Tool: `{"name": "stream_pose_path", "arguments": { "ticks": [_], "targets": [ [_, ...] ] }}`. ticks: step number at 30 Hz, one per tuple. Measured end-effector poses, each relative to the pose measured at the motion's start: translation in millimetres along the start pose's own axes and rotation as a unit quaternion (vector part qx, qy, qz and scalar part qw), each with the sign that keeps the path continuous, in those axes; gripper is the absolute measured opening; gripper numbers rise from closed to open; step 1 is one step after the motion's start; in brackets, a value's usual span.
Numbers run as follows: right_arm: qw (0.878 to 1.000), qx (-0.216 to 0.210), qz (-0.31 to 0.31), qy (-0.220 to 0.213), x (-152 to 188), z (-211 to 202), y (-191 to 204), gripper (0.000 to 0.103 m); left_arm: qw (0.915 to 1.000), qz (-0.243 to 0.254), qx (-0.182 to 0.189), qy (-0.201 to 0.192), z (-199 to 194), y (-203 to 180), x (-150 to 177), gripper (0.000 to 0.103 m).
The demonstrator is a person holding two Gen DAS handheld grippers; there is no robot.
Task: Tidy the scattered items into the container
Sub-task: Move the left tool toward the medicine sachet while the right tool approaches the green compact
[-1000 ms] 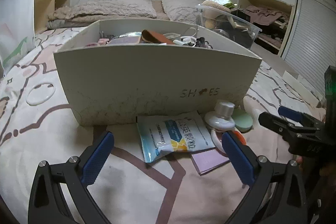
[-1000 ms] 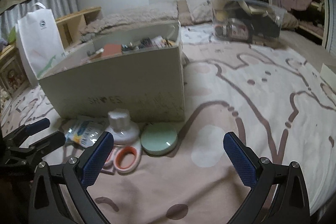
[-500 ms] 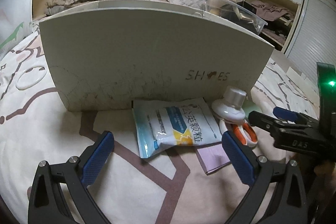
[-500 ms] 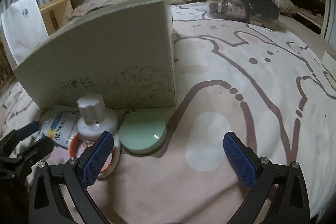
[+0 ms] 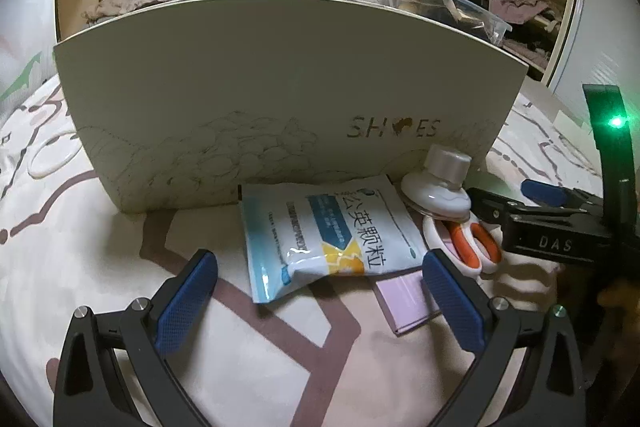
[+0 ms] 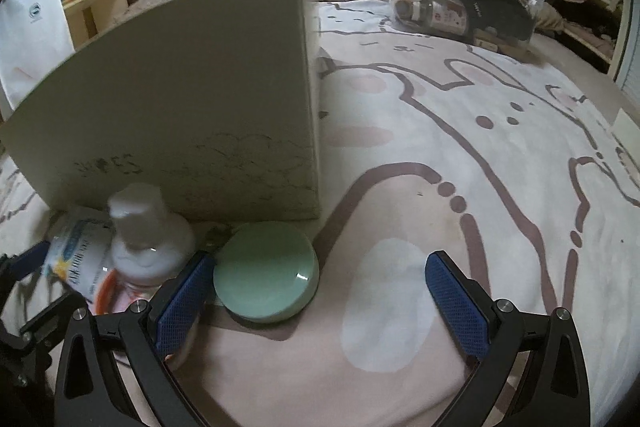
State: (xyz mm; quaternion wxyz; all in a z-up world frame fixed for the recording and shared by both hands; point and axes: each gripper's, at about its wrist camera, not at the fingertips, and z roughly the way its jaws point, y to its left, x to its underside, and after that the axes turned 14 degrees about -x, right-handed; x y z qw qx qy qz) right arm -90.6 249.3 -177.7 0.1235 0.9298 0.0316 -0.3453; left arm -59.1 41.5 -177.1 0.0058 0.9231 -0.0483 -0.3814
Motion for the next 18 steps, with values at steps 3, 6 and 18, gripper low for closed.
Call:
{"name": "stream_pose_path", "arguments": {
  "ticks": [3,6,18],
  "targets": [
    [1.0,0.007,0.005,-0.006,1.4,-1.8,-2.6,0.103,1.0,0.009,-0.005,-0.002,2.5,-6.2,-0.7,0.103],
    [0.999,0.006,0.027,-0.016,2.3,-5.3,-12.2,0.103,0.9998,0.017,-0.007,-0.004,4.1,-11.1,-0.6,0.103],
    [0.999,0.004,0.046,-0.028,3.1,-8.0,-20.4,0.103,0.9998,0.012,-0.014,0.005,20.0,-23.3,-15.0,0.103]
  ]
}}
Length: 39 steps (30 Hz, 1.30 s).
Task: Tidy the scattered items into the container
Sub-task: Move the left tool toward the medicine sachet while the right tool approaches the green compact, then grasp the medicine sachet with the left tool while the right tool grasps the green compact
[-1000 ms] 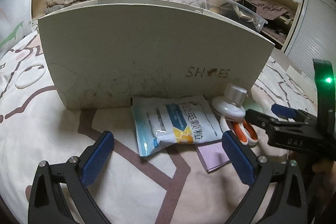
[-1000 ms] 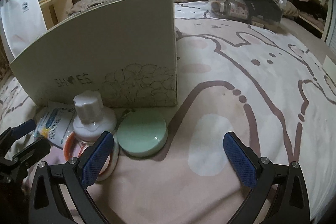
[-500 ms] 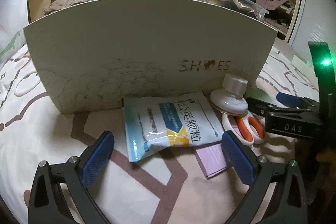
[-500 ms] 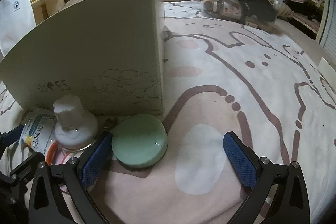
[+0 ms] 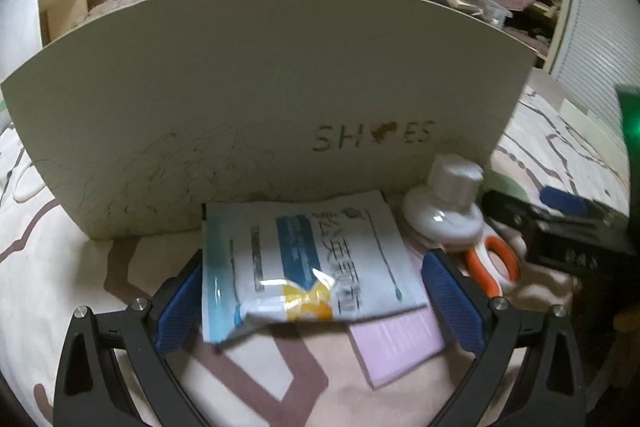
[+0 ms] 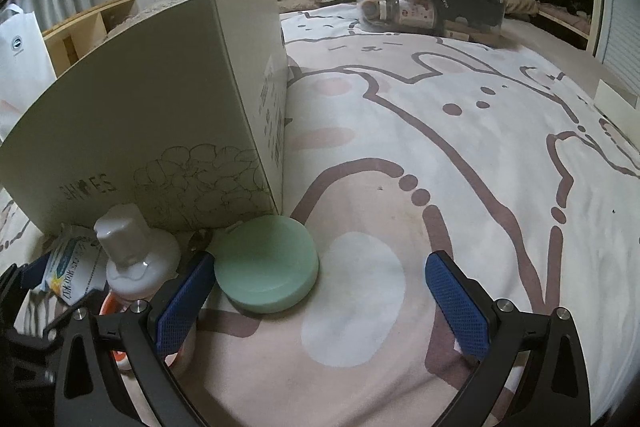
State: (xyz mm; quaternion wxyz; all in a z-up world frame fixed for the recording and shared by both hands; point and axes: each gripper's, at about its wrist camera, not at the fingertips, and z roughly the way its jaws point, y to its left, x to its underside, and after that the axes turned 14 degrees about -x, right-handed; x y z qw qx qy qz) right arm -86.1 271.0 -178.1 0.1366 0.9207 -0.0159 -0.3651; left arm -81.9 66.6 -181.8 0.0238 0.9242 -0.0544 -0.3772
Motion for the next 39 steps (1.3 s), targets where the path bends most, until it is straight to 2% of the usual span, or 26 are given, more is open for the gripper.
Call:
{"name": "stream_pose_path", "arguments": {
  "ticks": [15,24,27,33,39],
  "targets": [
    [1.0,0.019,-0.012,0.009,2.1,6.9,6.0,0.103,0.9976,-0.053,-0.044,0.005,0.7,35.6,5.1,0.103],
    [0.999,0.026,-0.016,0.02,2.2,10.3,6.9,0.103,0.9949,-0.063,-0.079,0.01,-0.2,62.5,9.3,0.103],
    [0.999,0.023,-0.014,0.021,2.3,10.5,6.0,0.103,0.9937,-0.047,-0.101,0.008,-1.6,67.6,11.7,0.103],
    [1.0,0.022,-0.015,0.015,4.1,8.2,7.1,0.103,0.9937,-0.066,-0.089,0.02,-1.5,79.6,13.6,0.103],
    [0.999,0.024,-0.024,0.008,5.3,6.6,11.5,0.103,0.993,-0.044,-0.108,0.019,0.4,69.9,15.8,0.103]
  ]
}}
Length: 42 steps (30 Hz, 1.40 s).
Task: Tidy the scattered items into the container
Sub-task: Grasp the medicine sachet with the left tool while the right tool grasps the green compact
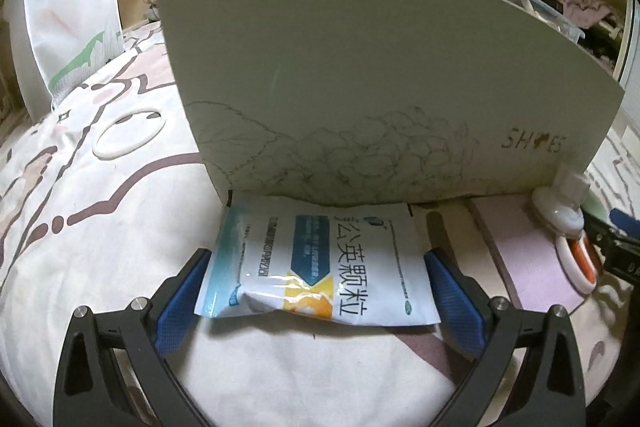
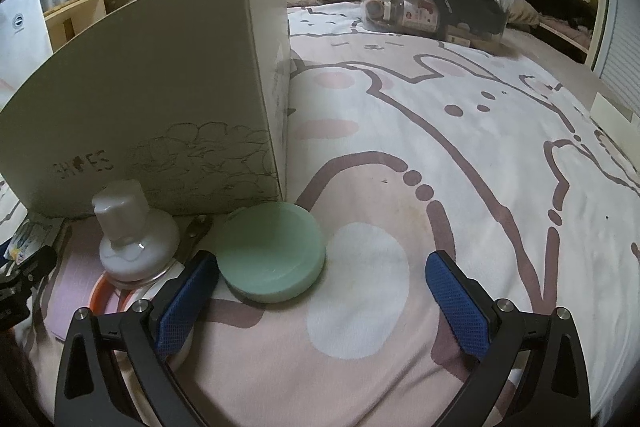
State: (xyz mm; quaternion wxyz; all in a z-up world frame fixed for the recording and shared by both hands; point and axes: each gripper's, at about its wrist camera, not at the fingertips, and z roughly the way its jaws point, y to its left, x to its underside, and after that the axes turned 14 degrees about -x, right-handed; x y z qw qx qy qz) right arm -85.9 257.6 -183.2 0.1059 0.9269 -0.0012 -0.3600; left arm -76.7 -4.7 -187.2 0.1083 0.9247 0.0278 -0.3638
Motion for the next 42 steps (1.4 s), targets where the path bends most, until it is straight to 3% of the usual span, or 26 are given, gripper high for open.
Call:
{"name": "stream_pose_path", "arguments": {
  "ticks": [2,6,11,13,15,17,25,30,42],
  "targets": [
    [1.0,-0.003,-0.002,-0.001,-0.1,-0.2,1.1,0.103,1.0,-0.001,0.001,0.0,1.0,-2.2,-1.5,0.103],
    [1.0,-0.013,-0.006,-0.012,0.1,-2.5,4.0,0.088,1.0,0.001,-0.001,-0.001,2.1,-2.0,-0.6,0.103],
    [1.0,-0.014,-0.023,-0.016,1.3,-2.6,12.9,0.08,1.0,0.006,-0.003,0.006,6.8,-11.4,-8.7,0.103],
    [0.999,-0.015,-0.027,-0.017,1.7,-3.0,15.1,0.074,0.9999,0.006,0.0,0.009,8.3,-10.6,-9.5,0.103],
    [0.999,-0.019,-0.029,-0.023,2.8,-4.9,17.2,0.059,1.0,0.004,0.002,0.008,8.8,-9.6,-9.3,0.103],
    [0.999,-0.022,-0.028,-0.029,4.2,-6.5,19.1,0.055,1.0,0.003,0.003,0.007,9.3,-9.3,-9.4,0.103],
    [0.999,-0.021,-0.029,-0.032,3.9,-5.4,18.8,0.053,1.0,0.002,0.003,0.001,7.7,-8.3,-7.0,0.102],
    [0.999,-0.023,-0.026,-0.033,4.2,-5.5,18.0,0.053,0.9999,0.005,0.006,-0.011,4.1,-11.5,-6.1,0.093],
    [0.999,-0.035,-0.013,-0.037,4.2,-6.6,14.6,0.052,0.9995,-0.005,0.024,-0.018,2.0,-5.1,-4.6,0.086]
  ]
}}
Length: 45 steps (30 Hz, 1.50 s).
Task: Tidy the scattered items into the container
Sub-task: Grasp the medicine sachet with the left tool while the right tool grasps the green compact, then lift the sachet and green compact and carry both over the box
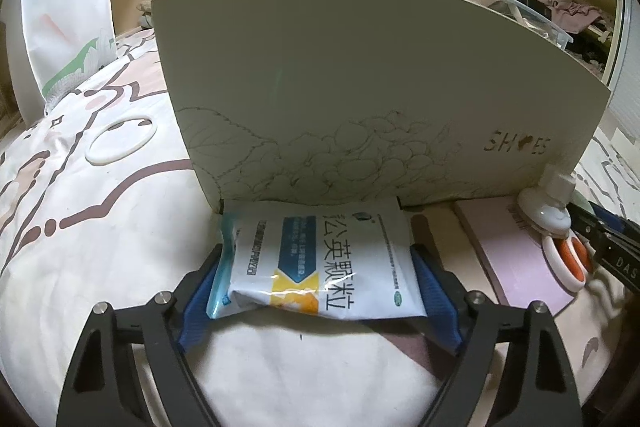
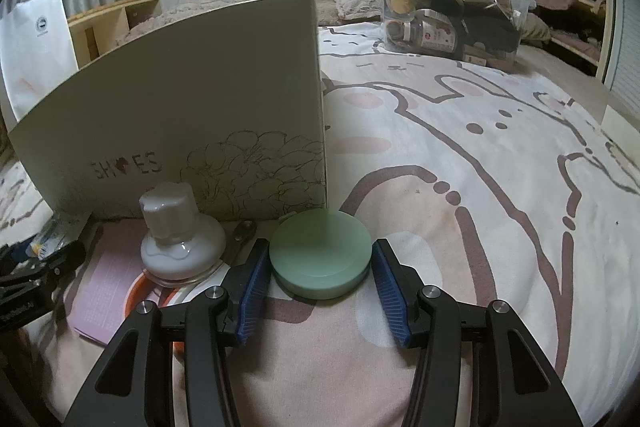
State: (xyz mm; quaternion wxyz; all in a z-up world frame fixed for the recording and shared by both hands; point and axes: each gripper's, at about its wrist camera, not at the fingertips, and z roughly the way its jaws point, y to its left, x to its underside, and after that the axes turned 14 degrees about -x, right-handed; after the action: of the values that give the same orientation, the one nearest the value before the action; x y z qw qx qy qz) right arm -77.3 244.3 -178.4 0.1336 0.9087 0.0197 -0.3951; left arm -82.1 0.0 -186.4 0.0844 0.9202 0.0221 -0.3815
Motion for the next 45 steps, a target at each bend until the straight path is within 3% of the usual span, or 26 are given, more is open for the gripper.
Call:
{"name": "stream_pose_path", "arguments": {
  "ticks": [13,14,15,16,45],
  "targets": [
    [1.0,-0.002,0.0,-0.002,-0.4,-0.6,-0.7,0.051,0.9998,-0.013,0.013,-0.005,-4.8,3.7,0.9,0.077],
    [1.0,-0.002,0.0,-0.002,-0.4,-0.6,-0.8,0.051,0.9998,-0.015,0.015,-0.005,-5.4,4.7,0.5,0.074],
    [1.0,-0.002,0.0,-0.002,-0.4,-0.6,-0.8,0.051,0.9997,-0.017,0.017,-0.008,-6.8,5.8,0.2,0.061],
    [1.0,-0.002,0.0,-0.002,-0.4,-0.5,-0.9,0.051,0.9997,-0.018,0.016,-0.009,-7.6,7.0,-0.2,0.058],
    [1.0,-0.027,-0.002,-0.005,2.0,-8.9,5.2,0.051,0.9995,-0.014,0.027,-0.008,-18.1,9.4,5.5,0.056]
  ]
}}
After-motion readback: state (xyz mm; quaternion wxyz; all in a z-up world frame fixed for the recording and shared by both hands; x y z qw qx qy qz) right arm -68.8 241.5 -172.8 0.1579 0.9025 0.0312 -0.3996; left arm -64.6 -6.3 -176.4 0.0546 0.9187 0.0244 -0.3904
